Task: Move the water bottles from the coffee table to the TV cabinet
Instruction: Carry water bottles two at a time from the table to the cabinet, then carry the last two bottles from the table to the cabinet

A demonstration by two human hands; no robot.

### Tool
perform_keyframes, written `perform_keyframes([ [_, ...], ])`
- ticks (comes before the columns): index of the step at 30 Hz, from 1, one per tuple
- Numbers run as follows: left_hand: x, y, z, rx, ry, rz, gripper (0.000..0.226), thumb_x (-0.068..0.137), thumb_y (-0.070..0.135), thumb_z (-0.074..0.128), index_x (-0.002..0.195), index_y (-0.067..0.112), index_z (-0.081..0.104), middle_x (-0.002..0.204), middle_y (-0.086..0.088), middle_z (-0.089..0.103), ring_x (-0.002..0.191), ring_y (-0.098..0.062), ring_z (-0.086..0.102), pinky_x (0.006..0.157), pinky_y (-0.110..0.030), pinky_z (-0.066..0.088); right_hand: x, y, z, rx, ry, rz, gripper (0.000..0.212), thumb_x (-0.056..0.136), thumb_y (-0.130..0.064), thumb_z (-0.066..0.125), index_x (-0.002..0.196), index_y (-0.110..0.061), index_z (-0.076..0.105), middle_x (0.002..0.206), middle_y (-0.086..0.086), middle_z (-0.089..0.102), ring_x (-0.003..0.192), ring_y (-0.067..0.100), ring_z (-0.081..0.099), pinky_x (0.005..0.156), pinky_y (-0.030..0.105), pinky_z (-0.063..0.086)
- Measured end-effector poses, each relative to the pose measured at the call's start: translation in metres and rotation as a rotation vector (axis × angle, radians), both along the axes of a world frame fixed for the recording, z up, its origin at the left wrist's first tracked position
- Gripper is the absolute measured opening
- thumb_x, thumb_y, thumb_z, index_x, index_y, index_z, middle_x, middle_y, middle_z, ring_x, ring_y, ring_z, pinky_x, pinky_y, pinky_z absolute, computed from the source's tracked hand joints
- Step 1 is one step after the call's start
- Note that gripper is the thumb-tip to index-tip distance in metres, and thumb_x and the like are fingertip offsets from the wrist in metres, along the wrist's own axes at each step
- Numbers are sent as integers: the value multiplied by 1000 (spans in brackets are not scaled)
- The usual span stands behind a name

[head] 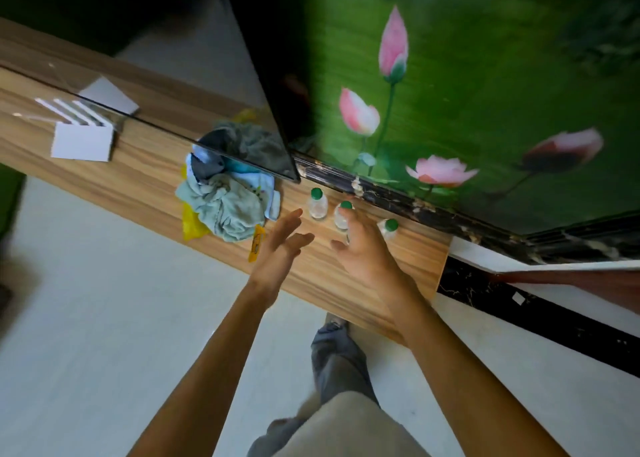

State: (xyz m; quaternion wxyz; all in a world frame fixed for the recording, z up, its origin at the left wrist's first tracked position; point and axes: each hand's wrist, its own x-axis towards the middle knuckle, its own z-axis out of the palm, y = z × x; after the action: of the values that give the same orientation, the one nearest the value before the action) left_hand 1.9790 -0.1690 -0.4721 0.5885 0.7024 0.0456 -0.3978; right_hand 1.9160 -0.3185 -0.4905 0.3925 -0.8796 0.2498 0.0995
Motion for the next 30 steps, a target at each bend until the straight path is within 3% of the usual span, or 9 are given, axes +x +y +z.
perform_keyframes([
  [3, -5, 41, 25, 2, -75, 21, 57, 69, 48, 69, 125, 45, 58, 137, 9, 57, 129, -13, 54, 112, -45, 41, -5, 28, 28, -5, -34, 45, 64, 82, -11, 70, 141, -8, 44, 140, 15, 51, 131, 30, 47, 107, 35, 37],
  [7, -17, 94, 55, 9, -210, 40, 57, 82, 40, 64, 138, 37, 53, 142, 10, 54, 135, -14, 49, 112, -44, 41, -21, 67, 65, -13, -84, 113, 66, 80, -14, 72, 140, -8, 45, 141, 15, 50, 132, 31, 46, 107, 35, 36],
  [13, -55, 184, 98, 19, -339, 112, 56, 90, 38, 67, 142, 33, 49, 146, 9, 52, 134, -13, 49, 106, -36, 44, -54, 134, 127, -3, -215, 177, 59, 81, -18, 75, 134, -9, 51, 137, 10, 54, 128, 25, 49, 101, 27, 36],
  [17, -83, 246, 130, 56, -407, 157, 60, 92, 36, 66, 146, 27, 42, 144, 8, 52, 131, -16, 52, 94, -25, 45, -74, 183, 161, -32, -352, 200, 52, 84, -20, 72, 132, -12, 54, 133, 7, 58, 123, 20, 52, 90, 9, 30],
  [23, -123, 334, 181, 110, -569, 294, 55, 92, 39, 64, 143, 31, 45, 146, 8, 51, 132, -13, 50, 102, -32, 44, -103, 264, 211, -24, -499, 311, 49, 88, -22, 69, 133, -16, 53, 133, 1, 58, 123, 16, 52, 95, 11, 34],
  [26, -148, 377, 201, 122, -646, 364, 49, 93, 40, 62, 139, 32, 49, 143, 11, 52, 132, -10, 50, 98, -27, 43, -115, 311, 232, -11, -564, 381, 49, 88, -25, 67, 135, -17, 53, 134, 1, 58, 125, 18, 52, 106, 32, 42],
  [27, -157, 391, 206, 127, -667, 390, 49, 93, 41, 62, 139, 32, 49, 143, 12, 52, 132, -9, 50, 96, -24, 42, -119, 326, 238, -5, -579, 409, 49, 89, -25, 67, 135, -17, 52, 135, 1, 57, 126, 17, 51, 107, 33, 42],
  [30, -187, 435, 216, 140, -708, 475, 53, 93, 41, 62, 142, 34, 44, 145, 13, 50, 132, -6, 49, 94, -21, 42, -130, 369, 249, 29, -604, 509, 50, 91, -28, 65, 138, -19, 50, 139, -4, 53, 124, 3, 45, 103, 16, 35],
])
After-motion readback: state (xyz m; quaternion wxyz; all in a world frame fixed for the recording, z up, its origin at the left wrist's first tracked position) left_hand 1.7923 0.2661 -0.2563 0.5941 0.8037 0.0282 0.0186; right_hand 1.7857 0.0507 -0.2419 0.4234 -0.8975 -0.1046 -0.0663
